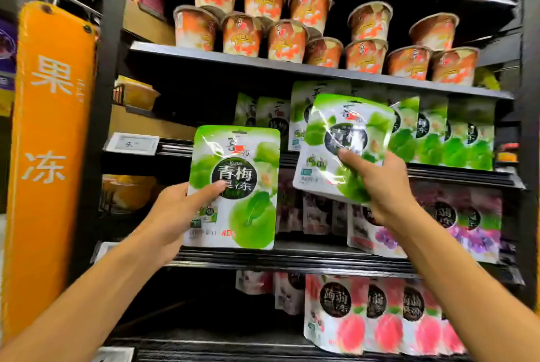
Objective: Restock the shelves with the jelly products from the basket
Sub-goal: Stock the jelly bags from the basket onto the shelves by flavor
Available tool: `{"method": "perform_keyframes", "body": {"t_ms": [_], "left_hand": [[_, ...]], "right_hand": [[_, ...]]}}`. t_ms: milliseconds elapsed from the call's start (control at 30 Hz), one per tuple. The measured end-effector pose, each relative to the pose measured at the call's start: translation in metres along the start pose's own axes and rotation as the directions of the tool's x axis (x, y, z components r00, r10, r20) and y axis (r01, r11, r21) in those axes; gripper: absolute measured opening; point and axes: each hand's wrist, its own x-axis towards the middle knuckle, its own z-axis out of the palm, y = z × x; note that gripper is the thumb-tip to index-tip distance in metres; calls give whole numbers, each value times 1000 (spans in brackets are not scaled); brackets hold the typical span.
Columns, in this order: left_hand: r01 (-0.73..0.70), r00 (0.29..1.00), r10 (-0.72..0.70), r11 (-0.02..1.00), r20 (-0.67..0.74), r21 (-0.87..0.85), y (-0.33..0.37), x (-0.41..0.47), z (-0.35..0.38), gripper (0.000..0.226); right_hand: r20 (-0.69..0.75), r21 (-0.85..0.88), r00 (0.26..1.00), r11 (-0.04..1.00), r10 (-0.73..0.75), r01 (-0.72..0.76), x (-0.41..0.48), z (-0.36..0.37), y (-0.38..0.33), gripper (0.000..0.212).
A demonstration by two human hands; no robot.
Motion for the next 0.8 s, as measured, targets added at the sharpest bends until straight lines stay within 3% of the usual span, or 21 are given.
{"method": "perform_keyframes", "body": {"t_ms": [100, 167, 400, 533, 633, 800], "left_hand": [[-17, 1000, 17, 1000, -22, 3, 7, 13, 0, 18], [-11, 999, 11, 1000, -30, -8, 11, 21, -2, 16], [-11, 1000, 11, 999, 5, -35, 17, 43, -14, 19], [-14, 1000, 15, 999, 25, -32, 15, 53, -21, 20], [-20, 999, 22, 999, 48, -27, 13, 57, -26, 21], [-16, 997, 18, 1000, 73, -20, 7, 60, -32, 22]], "right_hand": [[-23, -69, 999, 997, -24, 22, 28, 25, -4, 65], [-47, -100, 999, 995, -23, 18, 45, 42, -4, 72], [-31, -224, 999, 975, -20, 12, 92, 93, -3, 59], [-78, -225, 996, 974, -45, 26, 107, 114, -2, 70], [-49, -252, 995, 965, -88, 73, 115, 123, 1, 52], [23, -364, 991, 922, -135, 135, 108, 126, 12, 59]]}}
